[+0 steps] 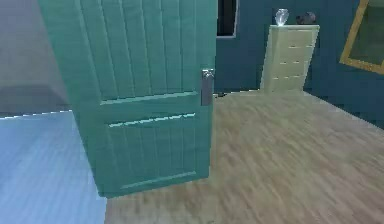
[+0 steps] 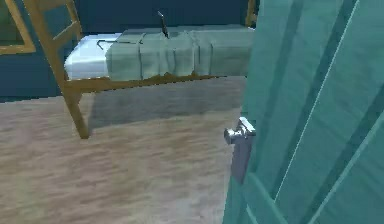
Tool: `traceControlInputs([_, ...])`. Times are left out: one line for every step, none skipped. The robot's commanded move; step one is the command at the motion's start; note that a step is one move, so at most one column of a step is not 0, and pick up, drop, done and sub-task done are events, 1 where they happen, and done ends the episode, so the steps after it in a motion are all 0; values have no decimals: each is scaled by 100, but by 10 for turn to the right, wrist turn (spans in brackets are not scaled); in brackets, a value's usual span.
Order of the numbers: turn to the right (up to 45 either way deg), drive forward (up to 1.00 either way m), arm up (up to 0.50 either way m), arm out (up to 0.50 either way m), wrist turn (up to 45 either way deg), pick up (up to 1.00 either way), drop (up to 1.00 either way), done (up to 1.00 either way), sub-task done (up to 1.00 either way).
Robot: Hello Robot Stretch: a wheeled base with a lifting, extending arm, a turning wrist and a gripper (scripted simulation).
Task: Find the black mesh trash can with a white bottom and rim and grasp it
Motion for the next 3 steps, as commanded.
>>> traceControlInputs([-330, 0, 0, 0, 0, 0, 0, 0, 0])
traceControlInputs([0, 5, 0, 0, 0, 0, 0, 0, 0])
traceControlInputs([-450, 0, 0, 0, 0, 0, 0, 0, 0])
